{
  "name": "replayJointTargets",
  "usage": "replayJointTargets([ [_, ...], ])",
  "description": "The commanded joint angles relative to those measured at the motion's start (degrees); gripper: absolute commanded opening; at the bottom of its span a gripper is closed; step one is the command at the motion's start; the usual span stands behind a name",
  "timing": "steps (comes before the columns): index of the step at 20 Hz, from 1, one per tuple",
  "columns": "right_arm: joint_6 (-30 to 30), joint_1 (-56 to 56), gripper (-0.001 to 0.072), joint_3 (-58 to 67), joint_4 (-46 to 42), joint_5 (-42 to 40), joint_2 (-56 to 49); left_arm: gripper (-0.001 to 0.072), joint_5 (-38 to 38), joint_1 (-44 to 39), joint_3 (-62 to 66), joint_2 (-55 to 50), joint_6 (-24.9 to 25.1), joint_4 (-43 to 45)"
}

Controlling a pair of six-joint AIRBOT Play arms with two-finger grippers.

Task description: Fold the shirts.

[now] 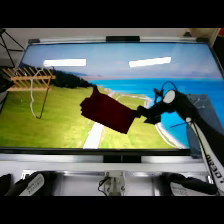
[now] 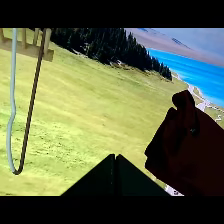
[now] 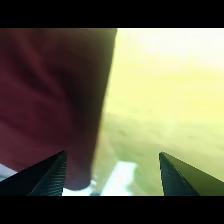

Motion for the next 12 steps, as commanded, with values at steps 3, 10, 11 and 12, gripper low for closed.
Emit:
replayJointTargets([
  [3,0.87,3.23,0.0667,-3.61,9.35,-12.50,-5.01,0.0035,0.07,0.02,0.00,0.02,1.25,0.04],
  [10,-24.09,4.35,0.0147,1.49,28.22,-14.93,-6.82,0.0035,0.04,0.02,0.00,0.02,0.94,-0.22],
  [11,-28.35,3.69,0.0071,4.39,30.36,-13.05,-6.38,0.0035,0.04,0.02,0.00,0.02,0.96,-0.31],
  [12,-31.98,2.40,0.0071,7.65,31.43,-10.71,-5.77,0.0035,0.02,0.02,0.00,0.02,0.96,-0.39],
])
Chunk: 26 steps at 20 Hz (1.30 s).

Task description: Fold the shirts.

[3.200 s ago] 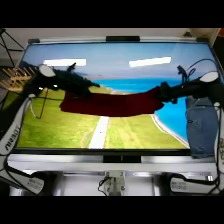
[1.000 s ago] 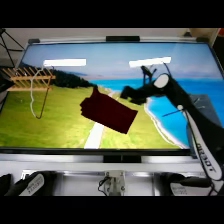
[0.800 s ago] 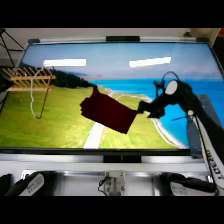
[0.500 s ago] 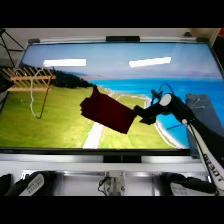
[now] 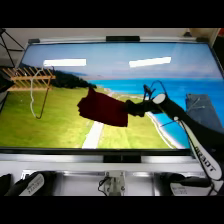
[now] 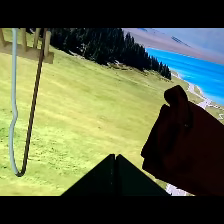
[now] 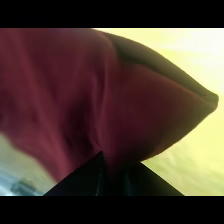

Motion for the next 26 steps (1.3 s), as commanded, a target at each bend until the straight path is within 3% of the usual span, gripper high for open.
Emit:
replayJointTargets([
  [1,-15.26,-3.15,0.0072,8.68,8.15,4.31,1.31,0.0035,-0.02,0.02,0.00,0.02,-0.17,-0.33],
  [6,-10.27,-21.00,0.0071,18.93,7.26,7.48,6.51,0.0035,-0.02,0.02,0.00,0.02,-0.35,-1.90],
  [16,-6.01,-58.73,0.0072,19.80,3.06,9.51,14.27,0.0035,-0.02,-0.68,0.00,0.02,-0.22,-2.03],
  [22,-1.79,-69.37,0.0072,19.80,2.60,23.15,15.76,0.0035,0.02,-0.70,0.00,-0.11,-0.28,-2.05],
  [24,1.22,-72.15,0.0072,19.80,-4.00,26.10,18.05,0.0035,0.00,-0.70,0.00,-0.28,-0.28,-2.05],
  [26,4.35,-73.13,0.0072,19.80,-18.84,31.41,20.00,0.0035,0.00,-0.70,0.00,-0.37,-0.26,-2.05],
])
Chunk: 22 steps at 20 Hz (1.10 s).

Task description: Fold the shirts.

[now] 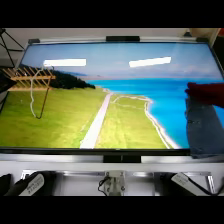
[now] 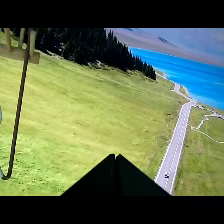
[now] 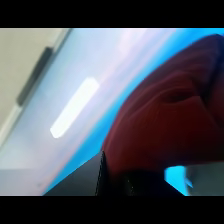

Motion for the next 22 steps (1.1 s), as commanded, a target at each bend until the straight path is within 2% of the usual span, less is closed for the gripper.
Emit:
replayJointTargets([
  [1,4.90,-2.60,0.0072,-0.39,-22.99,11.47,2.60,0.0035,0.00,-0.02,0.00,-0.20,0.04,0.02],
  [4,4.33,-2.54,0.0073,-6.84,-35.52,18.45,2.60,0.0035,0.02,-0.02,0.00,-0.28,0.07,0.02],
  [7,4.42,-2.54,0.0122,-17.38,-39.28,17.94,2.60,0.0035,0.00,-0.02,0.00,-0.74,0.04,0.00],
  [8,4.81,-2.54,0.0411,-20.00,-39.67,16.83,2.58,0.0035,0.00,-0.02,0.00,-0.90,0.04,0.00],
  [9,4.09,-2.54,0.0635,-21.59,-39.63,15.93,2.58,0.0035,0.02,-0.02,0.00,-1.05,0.02,0.00],
  [12,2.91,-2.45,0.0634,-17.49,-37.22,13.60,2.60,0.0034,0.04,-0.83,0.02,-1.79,0.22,0.02],
  [14,1.95,-1.27,0.0630,-8.79,-31.61,10.95,2.60,0.0031,-0.04,-4.09,0.13,-2.82,1.16,2.56],
  [15,1.68,1.03,0.0525,-3.41,-28.46,8.79,2.60,0.0030,-0.17,-8.15,0.74,-3.96,-0.55,9.27],
  [16,1.18,4.44,0.0488,1.31,-26.47,5.84,2.60,0.0031,-0.26,-13.05,1.70,-5.64,-4.04,17.79],
  [18,0.07,15.56,0.0490,8.24,-25.53,0.74,2.60,0.0031,-2.95,-24.63,5.20,-11.67,-10.23,34.64],
  [20,0.20,29.66,0.0507,9.84,-28.02,-0.28,2.32,0.0052,-10.34,-33.38,9.66,-19.93,-10.91,41.00],
  [21,2.27,37.16,0.0528,9.81,-30.84,1.25,1.31,0.0354,-13.25,-36.33,11.21,-23.67,-11.43,40.46],
  [22,8.07,43.28,0.0630,9.73,-32.79,4.39,-0.52,0.0720,-14.99,-38.95,11.72,-26.71,-13.09,39.41],
])
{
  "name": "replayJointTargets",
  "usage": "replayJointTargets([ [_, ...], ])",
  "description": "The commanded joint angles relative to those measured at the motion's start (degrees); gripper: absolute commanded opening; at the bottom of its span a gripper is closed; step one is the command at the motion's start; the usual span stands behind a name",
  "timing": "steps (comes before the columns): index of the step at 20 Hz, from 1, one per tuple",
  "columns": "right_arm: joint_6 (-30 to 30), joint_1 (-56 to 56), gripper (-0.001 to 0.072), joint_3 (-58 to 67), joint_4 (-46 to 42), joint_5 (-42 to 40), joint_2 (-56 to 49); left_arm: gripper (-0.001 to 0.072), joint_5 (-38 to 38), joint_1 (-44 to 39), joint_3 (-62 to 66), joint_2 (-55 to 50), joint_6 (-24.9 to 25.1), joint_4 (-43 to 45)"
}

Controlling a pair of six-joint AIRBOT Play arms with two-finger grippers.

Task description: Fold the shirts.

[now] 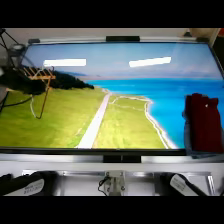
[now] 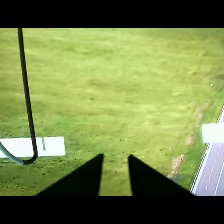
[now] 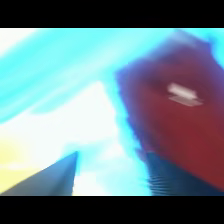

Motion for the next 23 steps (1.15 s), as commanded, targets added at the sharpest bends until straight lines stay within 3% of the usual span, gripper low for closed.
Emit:
replayJointTargets([
  [1,10.34,20.15,0.0630,2.97,-2.78,5.38,-4.55,0.0711,-7.13,-11.56,3.04,-10.29,-4.31,6.32],
  [3,10.34,25.51,0.0630,2.95,-0.94,15.69,-10.21,0.0709,1.09,-13.62,-3.72,-8.46,-1.44,-1.88],
  [4,10.08,28.00,0.0630,2.60,-1.42,18.27,-11.80,0.0709,5.11,-13.66,-8.02,-5.86,-3.39,-4.85],
  [6,10.19,32.15,0.0630,0.90,-4.09,15.47,-12.02,0.0706,12.11,-13.14,-15.91,0.22,-6.56,-6.82],
  [7,9.99,33.73,0.0630,0.46,-5.79,13.33,-12.04,0.0666,13.75,-12.48,-17.57,2.16,-7.82,-6.67],
  [8,9.68,35.12,0.0630,0.39,-7.37,11.15,-12.04,0.0578,14.16,-11.96,-17.75,3.10,-7.72,-6.67],
  [23,9.79,36.96,0.0630,0.42,-4.83,9.44,-12.02,0.0574,13.16,-11.17,-16.96,3.19,-7.58,-6.67],
])
